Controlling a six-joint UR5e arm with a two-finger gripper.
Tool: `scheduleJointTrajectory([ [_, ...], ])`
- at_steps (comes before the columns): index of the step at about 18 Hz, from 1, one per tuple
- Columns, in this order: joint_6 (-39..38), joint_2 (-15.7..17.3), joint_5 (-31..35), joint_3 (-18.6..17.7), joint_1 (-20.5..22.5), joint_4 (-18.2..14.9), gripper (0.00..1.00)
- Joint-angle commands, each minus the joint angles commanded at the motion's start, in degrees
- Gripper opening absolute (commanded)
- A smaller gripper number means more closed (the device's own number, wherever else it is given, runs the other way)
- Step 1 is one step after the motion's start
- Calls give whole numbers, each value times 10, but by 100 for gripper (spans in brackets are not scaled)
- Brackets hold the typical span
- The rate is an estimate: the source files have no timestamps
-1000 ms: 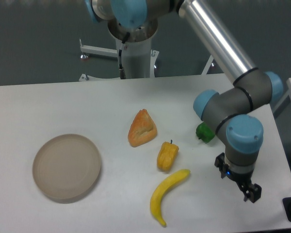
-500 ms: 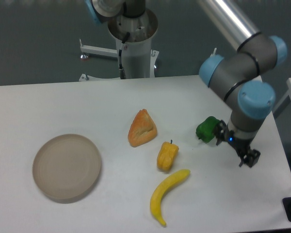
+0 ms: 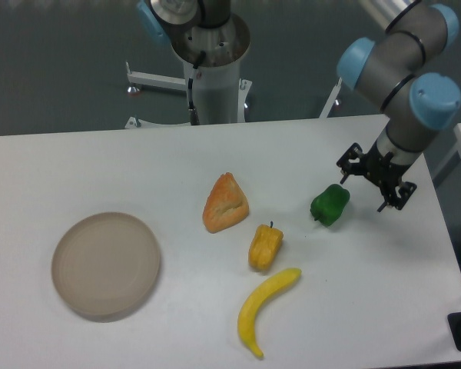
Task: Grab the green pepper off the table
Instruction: 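Lower the open gripper around the green pepper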
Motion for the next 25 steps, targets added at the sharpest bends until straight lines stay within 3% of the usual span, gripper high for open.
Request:
scheduleJointTrajectory([
  [2, -27, -7, -9, -3, 1, 22, 100],
  [9, -31, -7, -25, -22, 1, 35, 100],
  [17, -9, 10, -23, -58, -7, 42, 100],
  [25, 35, 13, -22, -69, -9, 43, 100],
])
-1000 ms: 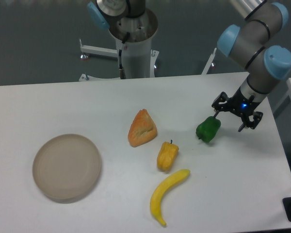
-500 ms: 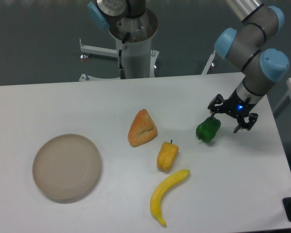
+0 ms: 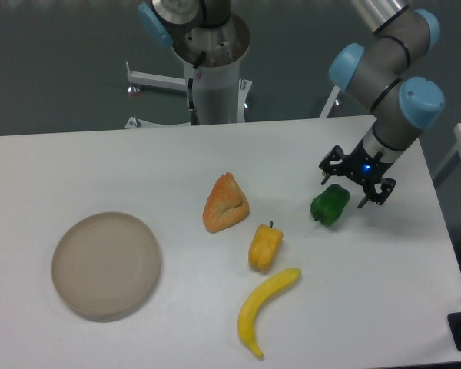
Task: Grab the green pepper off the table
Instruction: 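Lower the open gripper around the green pepper, then close the gripper on the green pepper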
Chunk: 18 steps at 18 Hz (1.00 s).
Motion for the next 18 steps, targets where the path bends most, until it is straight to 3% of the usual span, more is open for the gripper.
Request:
scheduleJointTrajectory([
  [3, 1, 0, 1, -5, -5, 9, 100],
  [7, 1, 0, 2, -31, -15, 59, 100],
  [12, 1, 0, 3, -38, -16, 63, 100],
  [13, 1, 1, 3, -36, -16, 63, 92],
  [15, 2, 3, 4, -34, -16, 63, 61],
  [18, 3, 4, 4, -28, -16, 63, 39],
])
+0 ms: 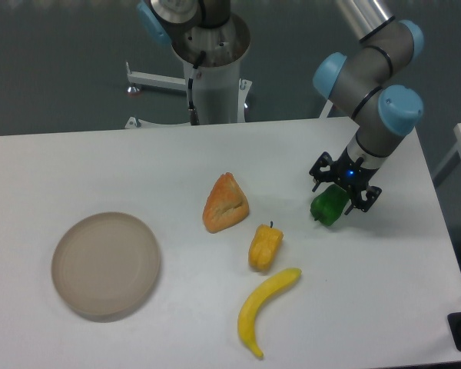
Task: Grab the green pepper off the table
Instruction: 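Close the gripper on the green pepper, then lift the held green pepper up off the table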
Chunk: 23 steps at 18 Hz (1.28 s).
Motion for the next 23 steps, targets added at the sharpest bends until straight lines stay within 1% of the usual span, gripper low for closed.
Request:
scheduleJointTrajectory([
  [1, 0, 1, 0, 2, 0, 0, 36],
  [4, 0, 6, 9, 18, 0, -1, 34],
  [6, 1, 10, 35, 37, -3, -1, 34],
  [10, 2, 4, 83, 102, -28, -10, 34],
  [14, 9, -5, 98, 151, -37, -11, 34],
  [18, 57, -12, 120, 177, -44, -11, 34],
  [20, 62, -13, 120, 185, -46, -11, 34],
  [23, 62, -16, 120, 187, -47, -11, 34],
])
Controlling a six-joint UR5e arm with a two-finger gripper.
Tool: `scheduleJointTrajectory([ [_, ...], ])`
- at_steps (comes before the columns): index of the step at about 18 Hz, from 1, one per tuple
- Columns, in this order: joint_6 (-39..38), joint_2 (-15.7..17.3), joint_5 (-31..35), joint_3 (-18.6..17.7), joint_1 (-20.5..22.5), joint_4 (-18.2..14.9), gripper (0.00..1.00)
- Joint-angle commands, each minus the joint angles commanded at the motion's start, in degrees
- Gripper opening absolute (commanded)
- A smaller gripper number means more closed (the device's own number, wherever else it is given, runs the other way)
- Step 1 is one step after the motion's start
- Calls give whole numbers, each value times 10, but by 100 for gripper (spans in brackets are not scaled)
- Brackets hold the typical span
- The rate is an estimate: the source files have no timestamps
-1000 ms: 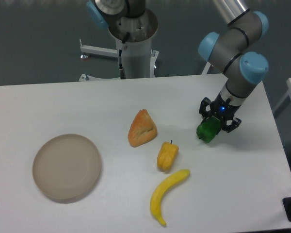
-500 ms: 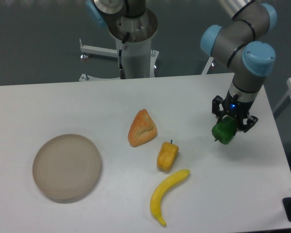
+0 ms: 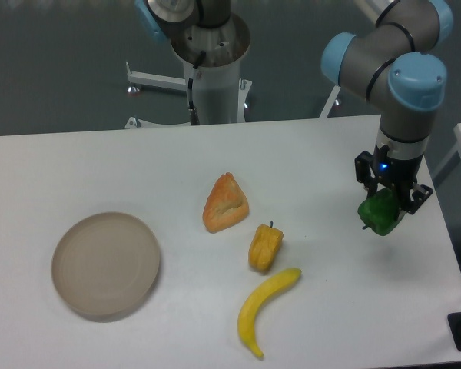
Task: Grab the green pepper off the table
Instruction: 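Lift the held green pepper up off the table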
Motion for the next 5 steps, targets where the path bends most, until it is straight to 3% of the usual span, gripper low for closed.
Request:
scheduleJointTrajectory([
  [5, 0, -2, 0, 0, -4, 0, 34],
])
